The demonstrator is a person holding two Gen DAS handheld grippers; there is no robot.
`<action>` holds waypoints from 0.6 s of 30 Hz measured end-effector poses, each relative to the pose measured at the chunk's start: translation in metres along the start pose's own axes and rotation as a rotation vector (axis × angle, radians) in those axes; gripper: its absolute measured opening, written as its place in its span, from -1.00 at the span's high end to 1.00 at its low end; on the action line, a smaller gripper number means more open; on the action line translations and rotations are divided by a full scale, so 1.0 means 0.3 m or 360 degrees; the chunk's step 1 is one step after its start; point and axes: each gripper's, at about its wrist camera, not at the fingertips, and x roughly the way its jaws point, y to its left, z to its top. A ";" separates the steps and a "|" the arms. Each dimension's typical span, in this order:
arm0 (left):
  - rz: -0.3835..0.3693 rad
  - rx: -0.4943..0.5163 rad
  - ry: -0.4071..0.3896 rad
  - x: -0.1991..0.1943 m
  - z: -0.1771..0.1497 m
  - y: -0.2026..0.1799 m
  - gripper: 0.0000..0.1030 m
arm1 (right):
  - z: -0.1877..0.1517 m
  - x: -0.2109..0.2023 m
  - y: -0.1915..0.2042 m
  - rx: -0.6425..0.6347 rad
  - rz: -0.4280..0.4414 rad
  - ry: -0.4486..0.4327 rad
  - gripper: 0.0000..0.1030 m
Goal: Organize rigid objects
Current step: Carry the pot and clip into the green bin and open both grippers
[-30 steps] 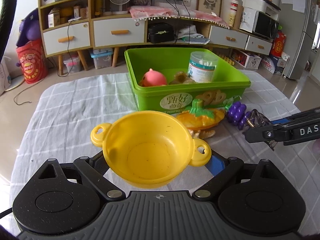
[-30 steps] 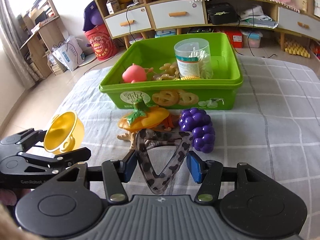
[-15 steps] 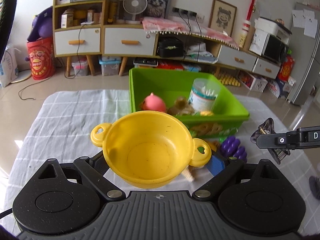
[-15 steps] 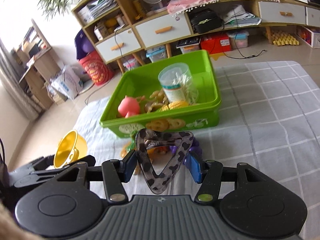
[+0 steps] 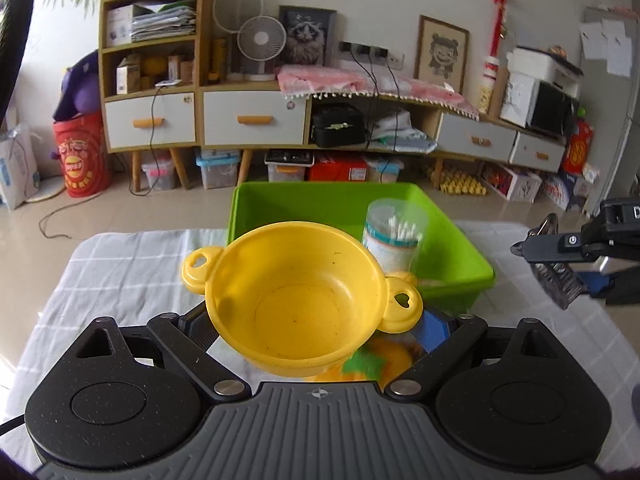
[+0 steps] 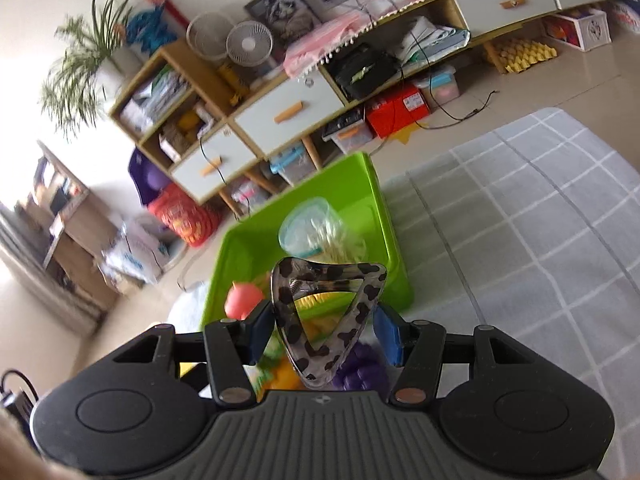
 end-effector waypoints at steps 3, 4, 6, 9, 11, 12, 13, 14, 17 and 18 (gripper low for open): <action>0.0036 -0.0018 -0.0003 0.057 0.041 -0.013 -0.82 | 0.027 0.029 -0.005 0.0061 0.0050 -0.0069 0.24; 0.0059 0.0033 -0.0010 0.081 0.057 -0.023 -0.82 | 0.036 0.040 -0.006 0.0082 0.0068 -0.0081 0.24; 0.0091 0.0151 -0.0015 0.120 0.075 -0.040 -0.82 | 0.045 0.065 -0.005 0.0109 0.0099 -0.0088 0.24; 0.0119 0.0270 0.0012 0.189 0.095 -0.055 -0.82 | 0.049 0.099 0.002 0.0112 0.0119 -0.0088 0.24; 0.0134 0.0314 0.0038 0.230 0.104 -0.059 -0.82 | 0.049 0.120 0.007 0.0100 0.0109 -0.0092 0.24; 0.0141 0.0328 0.0043 0.250 0.110 -0.061 -0.82 | 0.049 0.130 0.008 0.0096 0.0099 -0.0094 0.24; 0.0146 0.0336 0.0048 0.268 0.114 -0.062 -0.82 | 0.048 0.140 0.009 0.0094 0.0086 -0.0096 0.24; 0.0147 0.0339 0.0052 0.277 0.115 -0.061 -0.82 | 0.044 0.148 0.009 0.0094 0.0085 -0.0095 0.24; 0.0138 0.0331 0.0074 0.313 0.118 -0.061 -0.82 | 0.037 0.172 0.007 0.0088 0.0095 -0.0069 0.24; 0.0142 0.0330 0.0077 0.321 0.118 -0.060 -0.82 | 0.036 0.176 0.007 0.0079 0.0091 -0.0068 0.24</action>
